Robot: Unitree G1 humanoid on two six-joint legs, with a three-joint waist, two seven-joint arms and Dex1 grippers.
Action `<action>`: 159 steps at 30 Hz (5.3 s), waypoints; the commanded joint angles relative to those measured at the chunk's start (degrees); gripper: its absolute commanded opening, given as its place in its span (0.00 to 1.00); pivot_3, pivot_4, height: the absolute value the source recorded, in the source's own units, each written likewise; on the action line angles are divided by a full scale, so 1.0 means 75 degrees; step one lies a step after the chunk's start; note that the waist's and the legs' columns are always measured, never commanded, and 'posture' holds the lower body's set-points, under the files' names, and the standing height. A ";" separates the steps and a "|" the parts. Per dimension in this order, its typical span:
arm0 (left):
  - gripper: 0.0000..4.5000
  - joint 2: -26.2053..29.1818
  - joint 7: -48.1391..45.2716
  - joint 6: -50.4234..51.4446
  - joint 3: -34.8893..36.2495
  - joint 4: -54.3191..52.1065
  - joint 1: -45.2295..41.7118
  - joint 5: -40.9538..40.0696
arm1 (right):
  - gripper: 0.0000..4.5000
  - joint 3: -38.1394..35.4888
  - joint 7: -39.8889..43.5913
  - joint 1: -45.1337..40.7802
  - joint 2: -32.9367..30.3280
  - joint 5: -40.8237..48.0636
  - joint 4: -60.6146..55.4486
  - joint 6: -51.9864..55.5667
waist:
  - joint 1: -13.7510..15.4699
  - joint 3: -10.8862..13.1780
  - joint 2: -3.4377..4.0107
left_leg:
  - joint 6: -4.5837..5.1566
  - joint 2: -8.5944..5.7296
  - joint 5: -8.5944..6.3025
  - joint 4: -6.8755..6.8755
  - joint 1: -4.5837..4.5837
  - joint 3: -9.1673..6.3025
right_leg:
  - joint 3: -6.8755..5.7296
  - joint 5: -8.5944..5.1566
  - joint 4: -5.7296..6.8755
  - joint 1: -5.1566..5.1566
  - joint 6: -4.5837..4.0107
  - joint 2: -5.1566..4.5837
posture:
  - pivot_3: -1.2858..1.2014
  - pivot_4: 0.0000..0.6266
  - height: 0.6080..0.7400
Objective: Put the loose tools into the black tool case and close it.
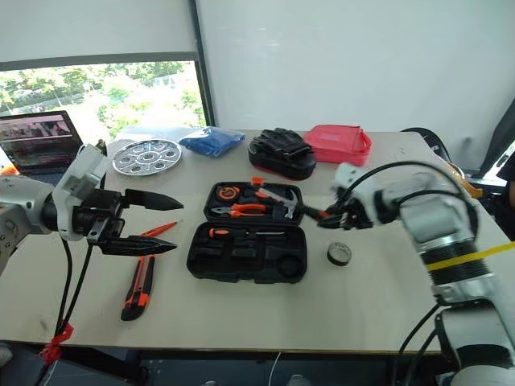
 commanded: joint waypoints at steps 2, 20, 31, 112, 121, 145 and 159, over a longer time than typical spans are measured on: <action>1.00 0.0297 -0.0072 -0.0272 0.0330 -0.0167 0.0149 0.0041 | 0.23 0.0533 -0.0180 -0.0843 0.0755 -0.0728 0.0985 -0.1446 | 0.0011 0.0001 -0.0001 | -0.0001 0.0000 0.0000 0.0001 -0.0015 0.0002 | 0.0000 0.0001 0.0000 -0.0012 0.0000 -0.0002 | 0.52 0.24 1.00; 1.00 0.0324 0.0496 -0.0170 0.0523 -0.0716 0.0478 -0.0172 | 0.23 0.0940 0.0292 -0.0674 0.1222 -0.1559 0.2004 -0.2491 | 0.0001 0.0003 -0.0004 | -0.0004 0.0002 0.0001 -0.0001 -0.0015 -0.0036 | -0.0007 0.0003 0.0010 -0.0021 -0.0005 0.0000 | 0.52 0.24 1.00; 1.00 0.0211 0.0507 -0.0306 0.0120 -0.0470 0.0004 0.0021 | 0.45 0.0850 0.0266 -0.0390 0.1247 -0.1552 0.1486 -0.1863 | 0.0005 0.0003 -0.0004 | -0.0004 0.0002 0.0001 -0.0002 -0.0015 -0.0032 | -0.0008 0.0003 0.0009 -0.0019 -0.0005 0.0001 | 0.52 0.24 1.00; 1.00 -0.0535 0.2253 -0.0377 0.5086 -0.0169 0.6174 0.1336 | 0.01 -0.2553 -0.0961 0.1341 0.1498 0.2939 -0.5079 0.2545 | -0.0002 0.0001 -0.0021 | -0.0028 0.0020 0.0016 -0.0062 0.0006 -0.0040 | -0.0008 0.0000 0.0050 -0.0075 -0.0039 -0.0020 | 0.52 0.24 1.00; 1.00 0.0409 0.1809 -0.1593 0.4108 0.1335 0.5697 0.2224 | 0.01 -0.2845 -0.1666 0.1726 0.1266 0.3657 -0.5620 0.2735 | 0.0061 0.0000 -0.0026 | -0.0032 0.0020 0.0018 -0.0063 0.0066 -0.0040 | -0.0025 -0.0006 0.0038 -0.0014 -0.0048 -0.0021 | 0.52 0.24 1.00; 1.00 -0.1894 0.1042 -0.5163 -0.3105 1.0088 -0.4264 0.7052 | 0.99 -0.3803 -0.3389 0.2881 0.0003 0.5646 -0.7484 0.3758 | 0.0199 -0.0009 -0.0061 | -0.0025 0.0006 0.0016 -0.0078 0.0002 -0.0009 | -0.0061 -0.0003 -0.0012 -0.0017 -0.0040 -0.0007 | 0.52 0.24 1.00; 0.62 -0.2874 0.1360 -0.5163 -0.3437 1.1490 -0.4834 0.7935 | 1.00 -0.3971 -0.4108 0.3382 -0.0156 0.6008 -0.7928 0.3674 | 0.0210 -0.0009 -0.0065 | -0.0025 0.0001 0.0017 -0.0059 -0.0042 -0.0018 | -0.0061 -0.0001 0.0003 -0.0057 -0.0036 -0.0010 | 0.52 0.24 1.00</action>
